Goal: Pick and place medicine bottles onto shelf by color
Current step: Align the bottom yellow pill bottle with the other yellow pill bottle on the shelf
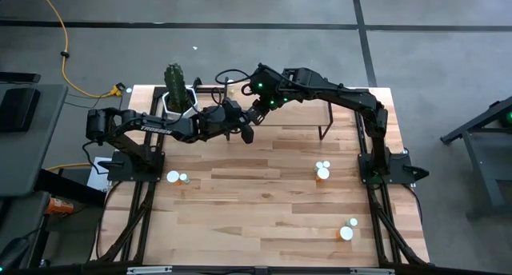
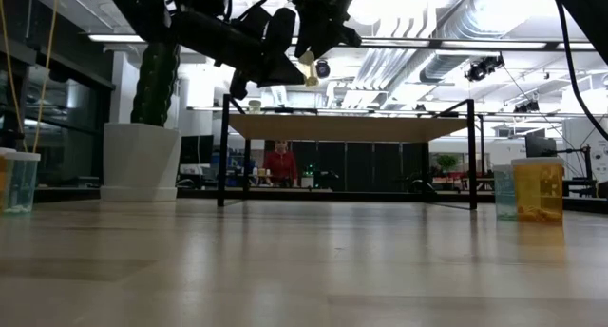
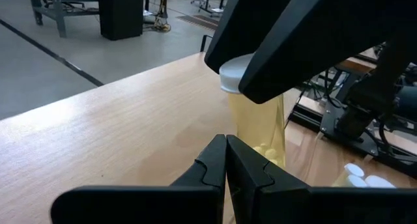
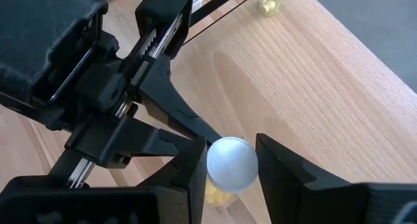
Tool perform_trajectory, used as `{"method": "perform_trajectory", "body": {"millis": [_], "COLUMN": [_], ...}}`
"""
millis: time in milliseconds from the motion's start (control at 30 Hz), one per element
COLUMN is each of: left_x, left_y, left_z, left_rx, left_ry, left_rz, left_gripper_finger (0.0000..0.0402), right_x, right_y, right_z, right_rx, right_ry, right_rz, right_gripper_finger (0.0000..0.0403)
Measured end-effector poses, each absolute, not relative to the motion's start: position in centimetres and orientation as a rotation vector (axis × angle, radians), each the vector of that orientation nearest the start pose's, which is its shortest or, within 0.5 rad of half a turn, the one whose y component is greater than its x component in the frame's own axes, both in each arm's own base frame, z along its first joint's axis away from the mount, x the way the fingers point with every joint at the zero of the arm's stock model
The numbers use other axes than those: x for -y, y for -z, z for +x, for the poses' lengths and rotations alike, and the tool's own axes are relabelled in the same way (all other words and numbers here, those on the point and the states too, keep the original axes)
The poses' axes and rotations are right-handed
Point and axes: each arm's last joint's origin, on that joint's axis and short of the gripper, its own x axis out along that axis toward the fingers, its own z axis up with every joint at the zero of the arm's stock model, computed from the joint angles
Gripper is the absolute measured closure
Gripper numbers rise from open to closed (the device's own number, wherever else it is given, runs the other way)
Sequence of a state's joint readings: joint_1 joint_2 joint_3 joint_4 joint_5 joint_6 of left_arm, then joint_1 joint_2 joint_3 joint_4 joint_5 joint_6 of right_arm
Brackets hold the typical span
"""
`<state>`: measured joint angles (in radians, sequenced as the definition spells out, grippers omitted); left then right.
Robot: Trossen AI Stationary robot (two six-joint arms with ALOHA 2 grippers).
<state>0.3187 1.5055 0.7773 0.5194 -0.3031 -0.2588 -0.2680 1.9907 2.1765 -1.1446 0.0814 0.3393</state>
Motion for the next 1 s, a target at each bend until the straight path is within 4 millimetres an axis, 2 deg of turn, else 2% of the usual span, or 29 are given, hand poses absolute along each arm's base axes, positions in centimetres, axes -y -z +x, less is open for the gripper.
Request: {"method": "perform_trajectory", "body": {"millis": [233, 467, 600, 733, 900, 1000], "left_x": [-11.1, -11.9, -11.5, -10.1, -7.5, -6.1], "left_y": [-23.0, -24.5, -26.9, -29.8, -33.2, -34.9], "left_z": [29.8, 27.2, 25.0, 22.8, 19.7, 17.9], "left_rx": [-0.156, -0.255, -0.242, -0.156, -0.016, 0.076], "left_ry": [-0.677, -0.753, -0.753, -0.726, -0.660, -0.614], "left_rz": [-0.165, -0.121, -0.091, -0.074, -0.071, -0.074], "left_gripper_finger": [0.0401, 0.0401, 0.0401, 0.0402, 0.0401, 0.0401], "right_x": [11.3, 12.2, 12.8, 13.7, 15.2, 16.0], "right_y": [-37.0, -37.0, -37.2, -37.8, -38.9, -38.3], "right_z": [39.7, 39.4, 39.5, 40.0, 41.2, 42.1], "right_rx": [-0.895, -0.907, -0.904, -0.816, -0.620, -0.570], "right_ry": [0.515, 0.547, 0.515, 0.494, 0.421, 0.430], "right_rz": [0.376, 0.298, 0.186, 0.110, 0.111, 0.146], "right_gripper_finger": [0.0299, 0.0299, 0.0299, 0.0299, 0.0299, 0.0299]}}
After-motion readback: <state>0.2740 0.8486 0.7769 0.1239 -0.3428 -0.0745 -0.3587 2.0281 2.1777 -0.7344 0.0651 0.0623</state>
